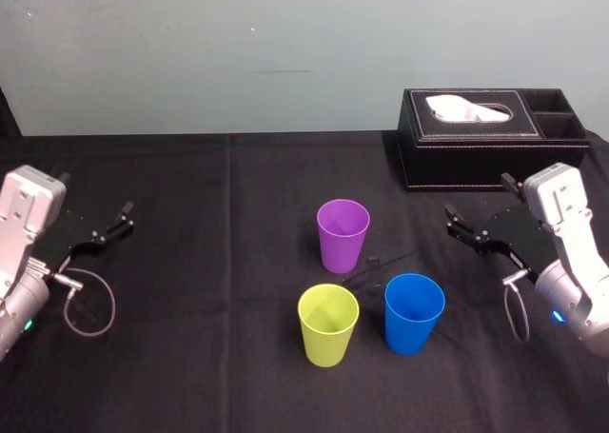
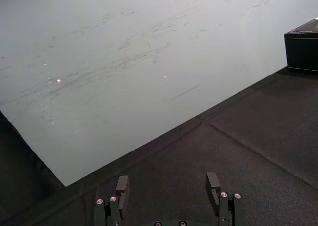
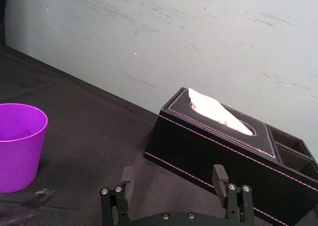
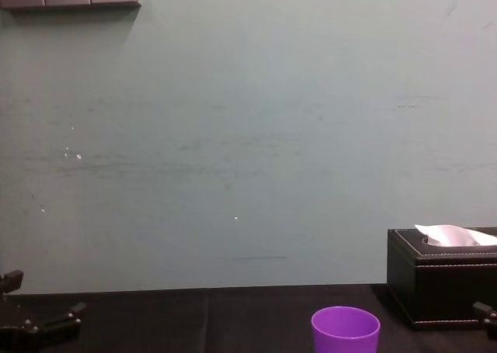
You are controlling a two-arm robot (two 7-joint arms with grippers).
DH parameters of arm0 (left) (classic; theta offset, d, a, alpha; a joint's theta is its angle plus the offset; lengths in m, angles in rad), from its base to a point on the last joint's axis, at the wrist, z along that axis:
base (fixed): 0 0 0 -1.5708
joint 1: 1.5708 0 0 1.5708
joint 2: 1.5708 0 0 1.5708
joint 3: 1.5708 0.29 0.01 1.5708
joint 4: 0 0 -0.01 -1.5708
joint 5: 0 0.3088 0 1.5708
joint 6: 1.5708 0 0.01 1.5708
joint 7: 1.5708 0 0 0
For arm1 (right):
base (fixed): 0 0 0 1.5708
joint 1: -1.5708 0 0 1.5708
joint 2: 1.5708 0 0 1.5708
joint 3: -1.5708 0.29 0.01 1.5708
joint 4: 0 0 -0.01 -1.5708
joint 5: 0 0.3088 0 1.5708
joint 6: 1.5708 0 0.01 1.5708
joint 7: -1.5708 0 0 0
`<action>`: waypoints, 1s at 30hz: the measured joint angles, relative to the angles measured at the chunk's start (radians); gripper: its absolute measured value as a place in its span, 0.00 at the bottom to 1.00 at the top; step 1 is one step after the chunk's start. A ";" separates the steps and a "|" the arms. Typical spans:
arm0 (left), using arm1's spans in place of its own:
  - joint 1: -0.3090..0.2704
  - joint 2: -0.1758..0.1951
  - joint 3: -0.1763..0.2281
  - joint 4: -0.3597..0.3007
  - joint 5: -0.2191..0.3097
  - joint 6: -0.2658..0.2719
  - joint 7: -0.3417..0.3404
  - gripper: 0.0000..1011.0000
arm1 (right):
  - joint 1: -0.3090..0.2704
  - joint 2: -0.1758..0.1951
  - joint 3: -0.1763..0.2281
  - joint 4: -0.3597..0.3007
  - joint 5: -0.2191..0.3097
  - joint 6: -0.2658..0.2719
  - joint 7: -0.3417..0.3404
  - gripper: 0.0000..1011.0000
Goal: Stack the three plastic cups sequentially using one hand.
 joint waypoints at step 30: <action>0.000 0.000 0.000 0.000 0.000 0.000 0.000 1.00 | 0.000 0.000 0.000 0.000 0.000 0.000 0.000 0.99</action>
